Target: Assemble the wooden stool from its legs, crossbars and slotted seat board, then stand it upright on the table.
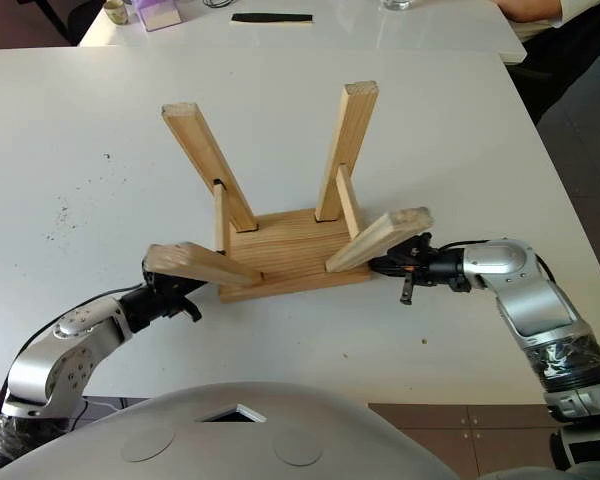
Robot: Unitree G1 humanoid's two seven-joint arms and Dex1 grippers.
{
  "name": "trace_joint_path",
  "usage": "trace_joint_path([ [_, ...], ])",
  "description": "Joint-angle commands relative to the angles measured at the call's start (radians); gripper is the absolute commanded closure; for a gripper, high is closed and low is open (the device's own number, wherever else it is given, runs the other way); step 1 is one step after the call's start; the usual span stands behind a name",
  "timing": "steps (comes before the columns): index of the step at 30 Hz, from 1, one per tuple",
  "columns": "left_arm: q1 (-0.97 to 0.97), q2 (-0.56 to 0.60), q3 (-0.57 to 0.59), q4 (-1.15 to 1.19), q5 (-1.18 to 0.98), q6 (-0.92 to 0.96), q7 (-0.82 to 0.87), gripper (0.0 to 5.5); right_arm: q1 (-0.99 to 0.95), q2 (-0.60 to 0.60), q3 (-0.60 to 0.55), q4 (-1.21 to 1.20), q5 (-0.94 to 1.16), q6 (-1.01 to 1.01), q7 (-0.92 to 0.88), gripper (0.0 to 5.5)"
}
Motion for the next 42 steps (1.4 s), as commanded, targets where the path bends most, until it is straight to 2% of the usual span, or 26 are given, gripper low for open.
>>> trace_joint_path([
  [1, 0.000, 0.022, 0.011, 0.047, 0.010, -0.016, -0.035, 5.47, -0.001, 0.066, 0.022, -0.080, 0.014, 0.037, -0.025, 5.50],
  [10, -0.100, -0.005, 0.027, 0.172, 0.034, -0.098, -0.040, 5.47, -0.027, 0.132, 0.022, -0.020, -0.065, 0.032, -0.114, 5.50],
  [16, -0.074, 0.026, 0.256, 0.130, -0.089, -0.113, -0.062, 5.47, -0.006, 0.094, -0.086, -0.040, -0.005, 0.038, -0.095, 5.50],
  [18, -0.053, 0.067, 0.289, 0.136, -0.088, -0.112, -0.096, 5.47, -0.010, 0.095, -0.108, -0.025, -0.002, 0.037, -0.096, 5.50],
  [22, 0.004, 0.148, 0.191, 0.130, -0.017, -0.136, -0.220, 5.47, -0.006, 0.125, -0.068, 0.035, -0.060, -0.007, -0.116, 5.50],
  [29, 0.056, 0.174, 0.093, 0.152, 0.067, -0.192, -0.298, 5.47, 0.001, 0.144, -0.040, 0.047, -0.077, -0.030, -0.100, 5.50],
  [36, 0.016, 0.178, 0.060, 0.206, 0.117, -0.215, -0.292, 5.47, 0.034, 0.128, -0.032, -0.041, -0.034, 0.010, -0.040, 5.50],
  [42, 0.010, 0.175, 0.053, 0.218, 0.121, -0.228, -0.292, 5.47, 0.018, 0.136, -0.037, -0.025, -0.050, 0.011, -0.054, 5.50],
])
